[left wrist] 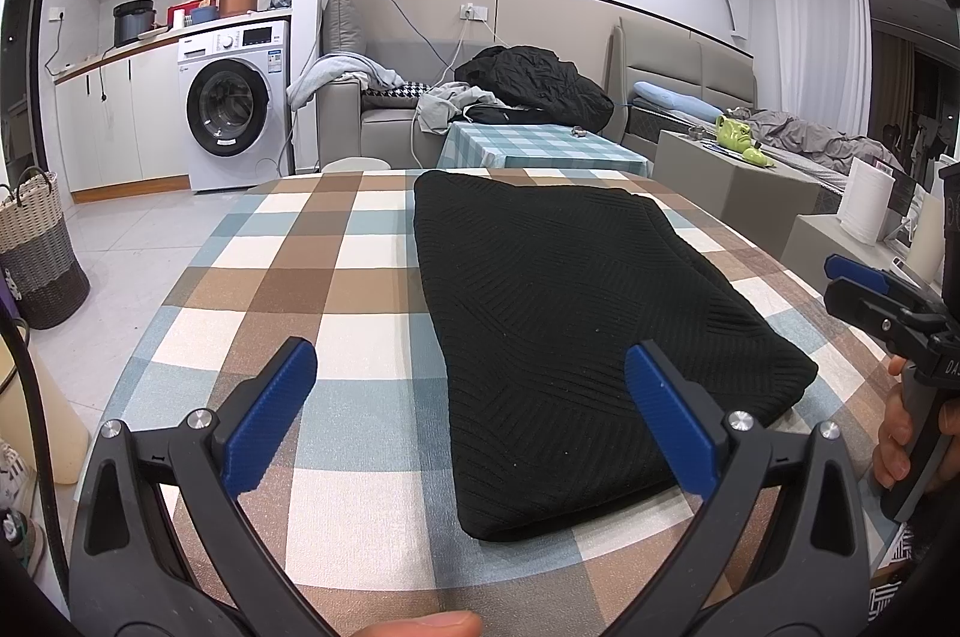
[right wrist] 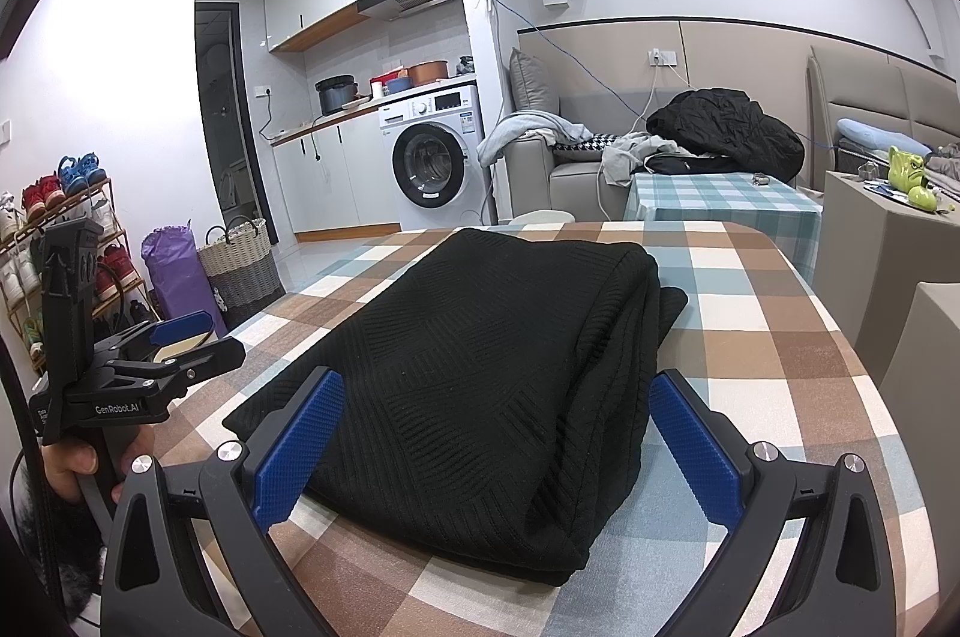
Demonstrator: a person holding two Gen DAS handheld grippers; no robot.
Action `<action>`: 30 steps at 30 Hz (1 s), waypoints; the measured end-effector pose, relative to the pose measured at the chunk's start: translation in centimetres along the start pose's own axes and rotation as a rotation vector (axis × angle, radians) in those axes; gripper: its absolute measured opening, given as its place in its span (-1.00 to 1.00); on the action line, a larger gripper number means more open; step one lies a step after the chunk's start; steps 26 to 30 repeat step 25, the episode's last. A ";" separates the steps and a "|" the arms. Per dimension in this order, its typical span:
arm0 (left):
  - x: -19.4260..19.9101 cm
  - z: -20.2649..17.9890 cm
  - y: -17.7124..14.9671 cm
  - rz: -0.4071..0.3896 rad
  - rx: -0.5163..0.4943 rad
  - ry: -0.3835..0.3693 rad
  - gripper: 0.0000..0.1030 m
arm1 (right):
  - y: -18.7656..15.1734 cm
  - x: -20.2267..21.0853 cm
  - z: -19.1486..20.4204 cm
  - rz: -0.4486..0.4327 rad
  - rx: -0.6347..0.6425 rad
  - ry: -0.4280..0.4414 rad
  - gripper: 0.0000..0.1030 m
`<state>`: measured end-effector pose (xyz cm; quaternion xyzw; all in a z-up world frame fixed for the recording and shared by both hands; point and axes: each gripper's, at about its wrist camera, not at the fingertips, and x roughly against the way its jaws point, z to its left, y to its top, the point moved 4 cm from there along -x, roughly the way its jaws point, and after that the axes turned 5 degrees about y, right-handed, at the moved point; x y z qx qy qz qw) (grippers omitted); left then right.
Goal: Fold small clothes
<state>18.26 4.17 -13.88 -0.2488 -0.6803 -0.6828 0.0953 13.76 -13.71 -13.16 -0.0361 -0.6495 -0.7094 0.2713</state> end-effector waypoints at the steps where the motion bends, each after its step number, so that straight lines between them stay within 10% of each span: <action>1: 0.0 0.0 0.0 0.000 0.000 0.000 0.98 | 0.0 0.0 0.0 -0.001 0.000 0.001 1.00; 30: 0.0 -0.2 0.1 -0.003 -0.004 -0.003 0.98 | 0.0 0.0 0.0 0.000 0.001 0.001 1.00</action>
